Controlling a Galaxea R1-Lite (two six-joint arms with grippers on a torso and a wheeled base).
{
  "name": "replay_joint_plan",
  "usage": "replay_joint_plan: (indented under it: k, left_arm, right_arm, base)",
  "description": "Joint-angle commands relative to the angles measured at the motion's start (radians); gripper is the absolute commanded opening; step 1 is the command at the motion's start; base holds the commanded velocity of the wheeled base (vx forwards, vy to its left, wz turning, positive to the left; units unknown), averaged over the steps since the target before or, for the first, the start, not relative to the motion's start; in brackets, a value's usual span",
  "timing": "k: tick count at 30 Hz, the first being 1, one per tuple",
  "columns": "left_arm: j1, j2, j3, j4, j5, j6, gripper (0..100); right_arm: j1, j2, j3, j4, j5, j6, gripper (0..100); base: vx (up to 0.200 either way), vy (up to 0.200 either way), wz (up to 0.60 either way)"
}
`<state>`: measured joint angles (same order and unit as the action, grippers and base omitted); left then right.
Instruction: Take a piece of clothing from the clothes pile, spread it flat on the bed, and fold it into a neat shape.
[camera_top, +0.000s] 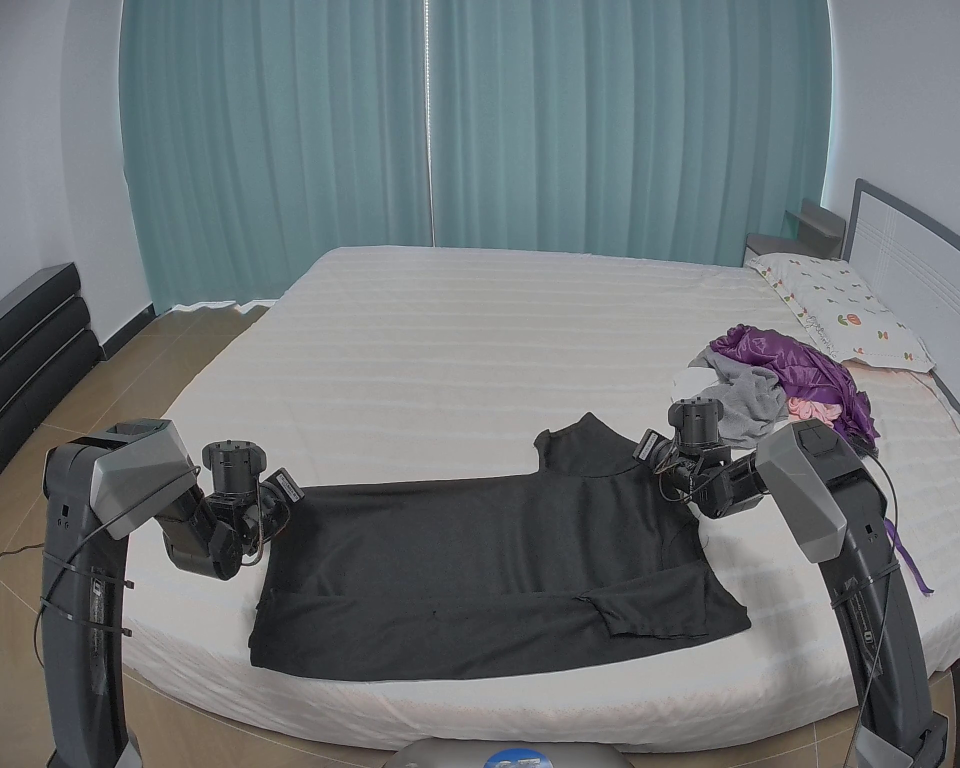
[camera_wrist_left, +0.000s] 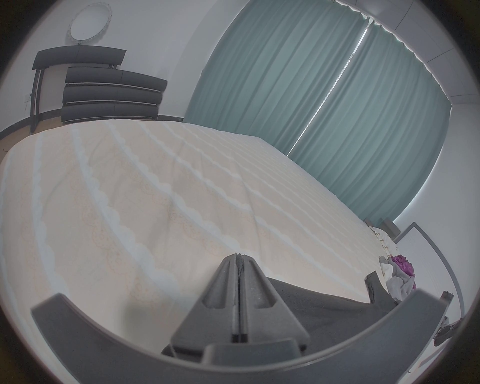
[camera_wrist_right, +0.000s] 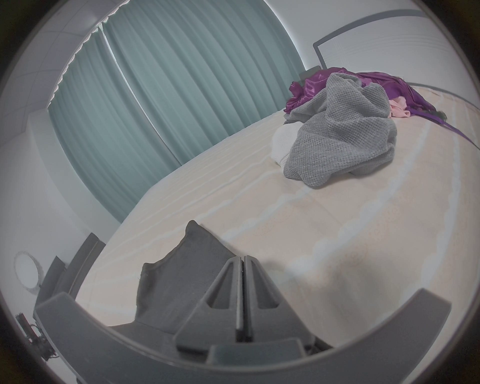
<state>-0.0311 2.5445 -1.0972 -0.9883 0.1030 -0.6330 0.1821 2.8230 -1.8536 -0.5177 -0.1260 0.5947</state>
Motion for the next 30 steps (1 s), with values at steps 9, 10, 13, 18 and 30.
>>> replay_joint_plan:
  k: [9,10,13,18,30]
  left_arm:
    - [0.019,-0.059,0.016,-0.001,0.000,-0.010,0]
    - [0.019,-0.059,0.014,-0.001,0.000,-0.010,0]
    - [0.019,-0.062,0.014,-0.001,0.000,-0.010,0]
    - [0.020,-0.067,0.016,-0.001,0.000,-0.010,0]
    - [0.033,-0.098,0.033,-0.001,0.000,-0.008,0]
  right_arm:
    - [-0.012,-0.191,0.195,-0.028,0.022,0.123,0]
    - [-0.012,-0.191,0.197,-0.030,0.023,0.123,0]
    - [-0.021,-0.200,0.206,-0.048,0.032,0.125,0]
    - [-0.035,-0.209,0.235,-0.079,0.034,0.137,0]
    - [-0.052,-0.243,0.353,-0.179,0.051,0.135,0]
  base:
    - [0.000,0.000,0.00]
    - [0.000,0.000,0.00]
    - [0.000,0.000,0.00]
    - [0.000,0.000,0.00]
    - [0.000,0.000,0.00]
